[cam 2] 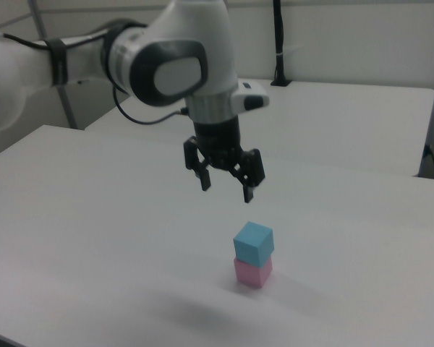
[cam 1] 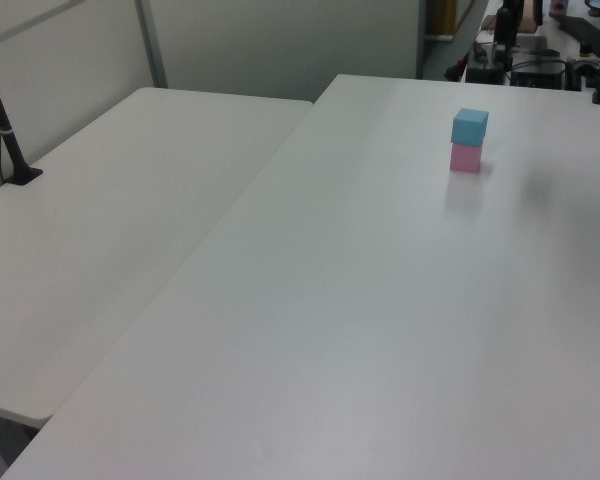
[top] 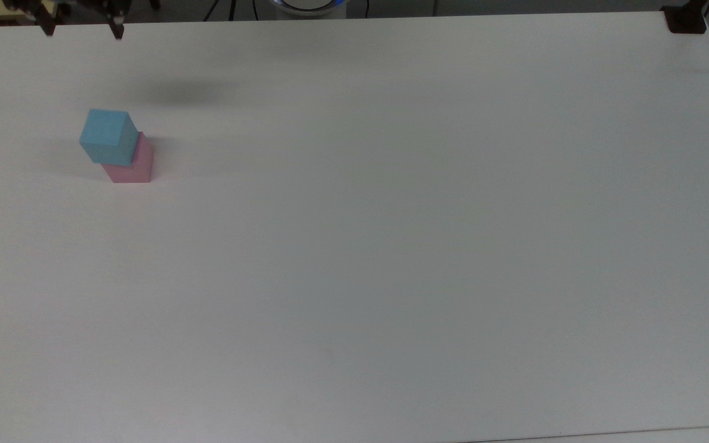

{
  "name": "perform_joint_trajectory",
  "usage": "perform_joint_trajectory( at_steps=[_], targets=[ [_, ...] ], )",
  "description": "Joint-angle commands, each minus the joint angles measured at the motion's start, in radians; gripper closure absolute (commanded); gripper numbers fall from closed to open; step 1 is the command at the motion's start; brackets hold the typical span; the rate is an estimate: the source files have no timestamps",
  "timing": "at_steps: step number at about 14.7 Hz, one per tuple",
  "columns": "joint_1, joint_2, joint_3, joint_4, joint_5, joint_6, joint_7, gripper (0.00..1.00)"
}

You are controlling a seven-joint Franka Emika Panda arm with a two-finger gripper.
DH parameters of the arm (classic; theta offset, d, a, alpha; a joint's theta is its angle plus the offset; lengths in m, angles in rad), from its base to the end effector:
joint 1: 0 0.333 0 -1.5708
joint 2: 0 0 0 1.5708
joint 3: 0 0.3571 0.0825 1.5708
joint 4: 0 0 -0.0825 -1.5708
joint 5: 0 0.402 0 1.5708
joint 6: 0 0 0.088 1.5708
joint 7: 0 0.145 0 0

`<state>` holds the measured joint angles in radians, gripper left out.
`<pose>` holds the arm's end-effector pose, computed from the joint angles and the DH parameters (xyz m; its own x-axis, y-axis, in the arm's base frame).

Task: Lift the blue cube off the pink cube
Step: 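Lower the open gripper around the light-blue cube on top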

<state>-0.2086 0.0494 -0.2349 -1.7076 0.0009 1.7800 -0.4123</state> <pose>0.5444 -0.2555 0.5501 0.9994 -0.0308 0.0181 -0.0311 -0.9993 0.0195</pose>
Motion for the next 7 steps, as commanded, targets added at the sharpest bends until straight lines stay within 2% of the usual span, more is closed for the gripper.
perform_joint_trajectory(
  at_steps=[1,7],
  targets=[
    [0.005,0.068,0.0,-0.029,0.022,0.122,0.072,0.0],
    [-0.003,0.127,-0.001,-0.078,0.022,0.248,0.076,0.0]
  ],
)
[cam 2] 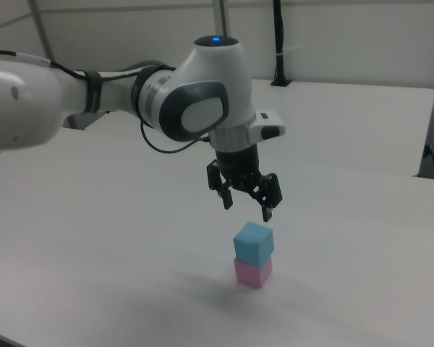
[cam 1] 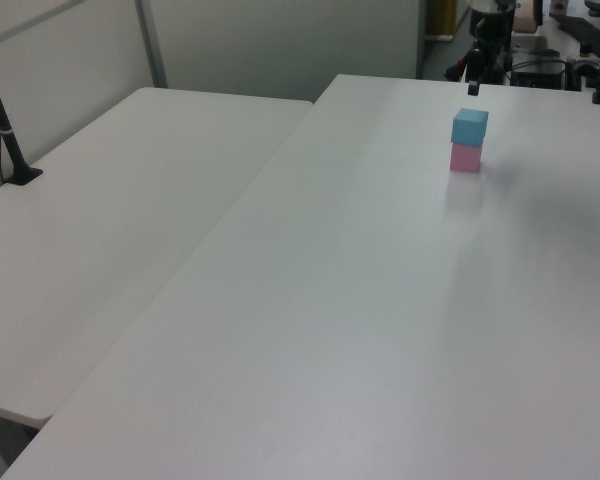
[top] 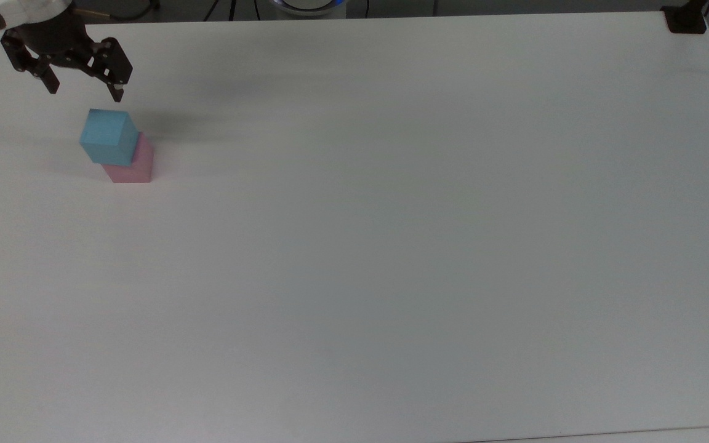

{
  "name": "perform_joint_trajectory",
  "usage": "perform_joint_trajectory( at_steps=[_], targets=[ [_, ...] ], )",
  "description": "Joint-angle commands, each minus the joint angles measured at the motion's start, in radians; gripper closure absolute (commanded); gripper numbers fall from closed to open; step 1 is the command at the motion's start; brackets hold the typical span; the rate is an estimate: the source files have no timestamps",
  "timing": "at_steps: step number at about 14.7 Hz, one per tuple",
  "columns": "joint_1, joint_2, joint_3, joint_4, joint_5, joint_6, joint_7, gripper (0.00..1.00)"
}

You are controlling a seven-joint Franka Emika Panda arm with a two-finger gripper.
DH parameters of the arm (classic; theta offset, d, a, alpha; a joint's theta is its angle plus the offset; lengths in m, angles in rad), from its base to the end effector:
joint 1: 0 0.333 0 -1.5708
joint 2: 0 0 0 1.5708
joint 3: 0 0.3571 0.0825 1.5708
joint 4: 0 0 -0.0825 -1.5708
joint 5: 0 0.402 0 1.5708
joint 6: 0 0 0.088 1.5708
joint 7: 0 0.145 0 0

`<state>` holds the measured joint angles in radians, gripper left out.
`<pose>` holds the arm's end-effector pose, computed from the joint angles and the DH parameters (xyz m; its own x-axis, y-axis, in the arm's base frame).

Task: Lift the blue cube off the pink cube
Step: 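Lower the open gripper around the light-blue cube on top, then close the gripper on the blue cube and lift it off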

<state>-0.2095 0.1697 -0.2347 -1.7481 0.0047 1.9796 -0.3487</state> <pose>0.5849 -0.2693 0.4754 0.9946 -0.0910 0.0504 -0.0938 -0.9940 0.0554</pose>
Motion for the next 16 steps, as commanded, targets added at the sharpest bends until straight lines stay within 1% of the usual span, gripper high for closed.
perform_joint_trajectory(
  at_steps=[1,5,11,12,14,16],
  targets=[
    [-0.002,0.013,-0.002,-0.039,0.018,0.057,0.014,0.0],
    [-0.004,0.037,0.0,-0.076,0.017,0.134,0.053,0.0],
    [-0.001,0.07,0.002,-0.082,0.006,0.15,0.053,0.0],
    [-0.001,0.07,0.002,-0.082,0.006,0.15,0.053,0.08],
    [0.002,0.07,0.003,-0.094,0.006,0.153,0.053,0.15],
    [0.004,0.07,0.005,-0.094,0.006,0.154,0.053,0.27]
  ],
)
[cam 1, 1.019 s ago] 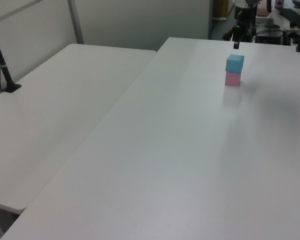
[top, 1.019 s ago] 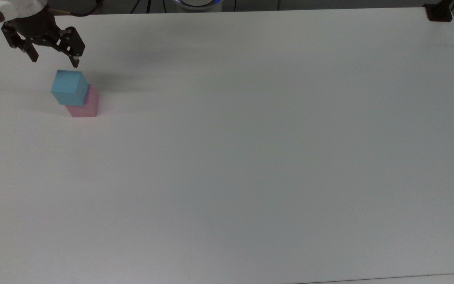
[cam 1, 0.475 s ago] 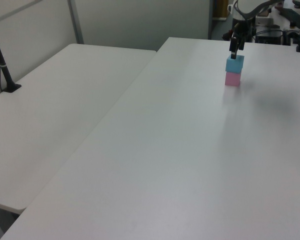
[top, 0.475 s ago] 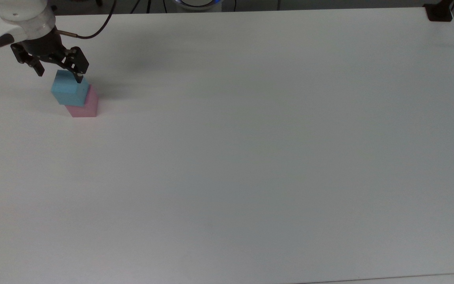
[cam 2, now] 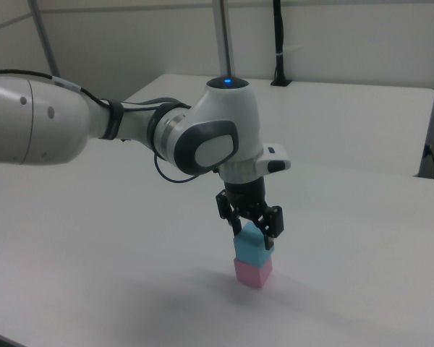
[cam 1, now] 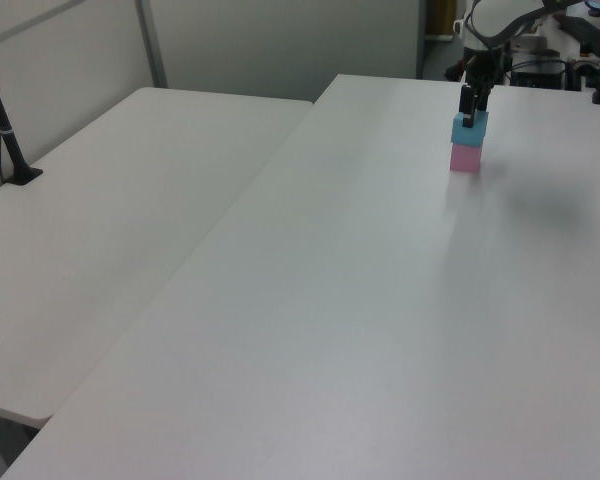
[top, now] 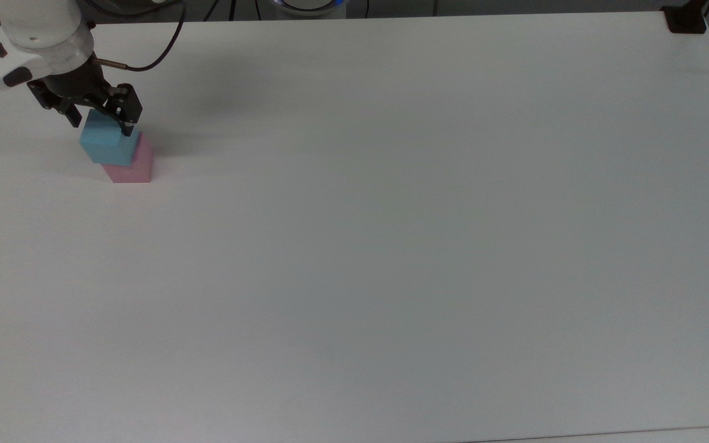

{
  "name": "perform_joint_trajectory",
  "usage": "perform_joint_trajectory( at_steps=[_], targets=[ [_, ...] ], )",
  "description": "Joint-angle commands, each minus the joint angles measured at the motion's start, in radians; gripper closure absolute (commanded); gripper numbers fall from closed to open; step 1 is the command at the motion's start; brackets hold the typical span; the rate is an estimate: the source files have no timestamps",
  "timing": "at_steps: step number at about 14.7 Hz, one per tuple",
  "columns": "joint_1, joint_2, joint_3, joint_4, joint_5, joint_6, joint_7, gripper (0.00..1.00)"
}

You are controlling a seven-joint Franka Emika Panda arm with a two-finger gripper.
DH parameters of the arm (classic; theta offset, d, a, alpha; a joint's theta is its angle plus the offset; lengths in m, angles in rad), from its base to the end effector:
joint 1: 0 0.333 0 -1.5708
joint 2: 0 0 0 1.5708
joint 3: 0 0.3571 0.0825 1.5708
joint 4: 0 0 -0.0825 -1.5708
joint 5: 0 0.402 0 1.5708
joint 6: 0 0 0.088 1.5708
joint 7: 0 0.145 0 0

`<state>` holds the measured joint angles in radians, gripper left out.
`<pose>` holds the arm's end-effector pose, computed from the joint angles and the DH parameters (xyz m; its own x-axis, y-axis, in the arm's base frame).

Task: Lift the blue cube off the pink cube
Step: 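Close the gripper on the blue cube and lift it off, then carry the blue cube away from the pink cube and lower it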

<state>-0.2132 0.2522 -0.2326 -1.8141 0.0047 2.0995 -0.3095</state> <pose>0.5941 -0.2739 0.4018 0.9914 -0.1293 0.0216 -0.1304 -0.9895 0.0629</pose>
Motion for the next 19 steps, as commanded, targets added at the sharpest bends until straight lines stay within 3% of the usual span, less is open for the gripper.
perform_joint_trajectory(
  at_steps=[1,4,9,13,19],
  targets=[
    [0.008,-0.014,0.003,-0.028,0.006,0.028,0.013,0.32],
    [0.011,-0.025,0.006,-0.025,0.006,0.016,0.012,0.41],
    [0.023,-0.131,0.041,-0.021,0.006,-0.151,0.004,0.43],
    [0.031,-0.18,0.139,-0.024,0.006,-0.248,0.032,0.43],
    [0.115,-0.194,0.271,-0.021,0.006,-0.248,0.263,0.43]
  ],
)
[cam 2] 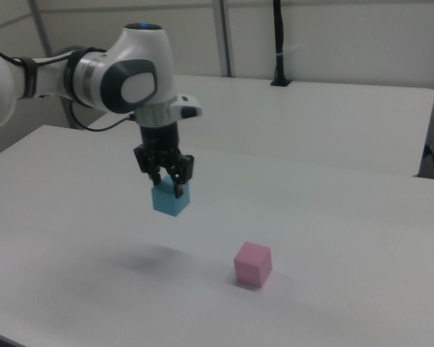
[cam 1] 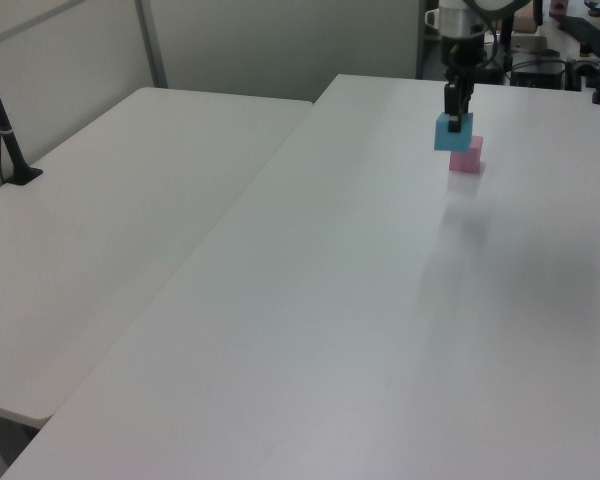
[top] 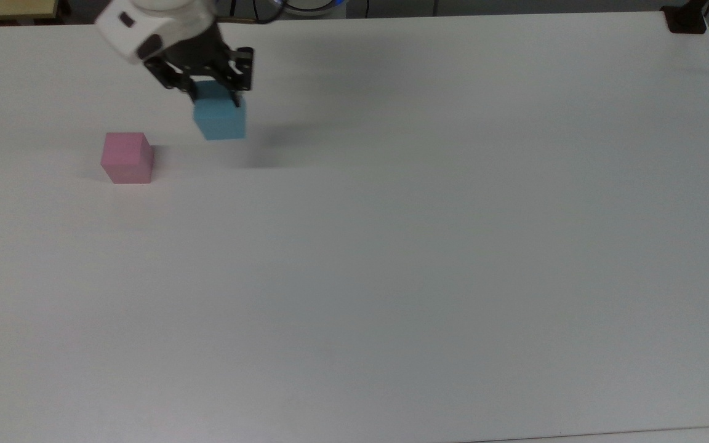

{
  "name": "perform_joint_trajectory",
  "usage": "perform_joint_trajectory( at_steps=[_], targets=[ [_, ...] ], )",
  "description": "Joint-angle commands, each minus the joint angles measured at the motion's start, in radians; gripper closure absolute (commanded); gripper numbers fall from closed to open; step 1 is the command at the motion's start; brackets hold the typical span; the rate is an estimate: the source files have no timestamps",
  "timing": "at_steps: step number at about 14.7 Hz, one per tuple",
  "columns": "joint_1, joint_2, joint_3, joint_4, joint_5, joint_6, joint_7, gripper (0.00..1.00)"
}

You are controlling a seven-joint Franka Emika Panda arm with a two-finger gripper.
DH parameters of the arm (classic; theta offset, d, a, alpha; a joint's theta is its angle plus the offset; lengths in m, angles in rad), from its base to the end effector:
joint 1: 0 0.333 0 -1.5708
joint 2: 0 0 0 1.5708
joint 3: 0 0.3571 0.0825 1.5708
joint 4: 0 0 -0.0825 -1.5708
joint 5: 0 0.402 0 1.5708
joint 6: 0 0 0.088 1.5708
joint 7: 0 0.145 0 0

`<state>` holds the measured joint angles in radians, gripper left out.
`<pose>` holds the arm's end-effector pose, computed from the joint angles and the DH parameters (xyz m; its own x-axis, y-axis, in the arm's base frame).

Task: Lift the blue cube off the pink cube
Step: 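Carry the blue cube away from the pink cube and lower it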

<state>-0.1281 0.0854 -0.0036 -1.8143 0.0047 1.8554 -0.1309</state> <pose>0.5961 -0.0784 0.4812 0.9991 -0.0020 -0.0434 -0.0024 -0.9999 -0.0099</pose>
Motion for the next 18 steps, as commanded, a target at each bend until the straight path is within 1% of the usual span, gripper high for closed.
perform_joint_trajectory(
  at_steps=[1,2,3,5,7,9,11,13,15,18],
  targets=[
    [0.031,-0.021,0.074,-0.014,0.006,0.002,0.117,0.43],
    [0.033,-0.007,0.086,0.007,0.006,0.013,0.137,0.43],
    [0.039,0.019,0.089,0.024,0.003,0.027,0.155,0.44],
    [0.051,0.077,0.091,0.087,-0.011,0.053,0.194,0.46],
    [0.054,0.166,0.09,0.173,-0.035,0.086,0.253,0.45],
    [0.057,0.241,0.091,0.228,-0.066,0.093,0.275,0.46],
    [0.083,0.319,0.09,0.288,-0.095,0.096,0.281,0.45],
    [0.093,0.385,0.089,0.323,-0.12,0.132,0.283,0.45],
    [0.099,0.427,0.088,0.329,-0.155,0.163,0.297,0.45],
    [0.1,0.456,0.088,0.329,-0.19,0.202,0.324,0.45]
  ],
)
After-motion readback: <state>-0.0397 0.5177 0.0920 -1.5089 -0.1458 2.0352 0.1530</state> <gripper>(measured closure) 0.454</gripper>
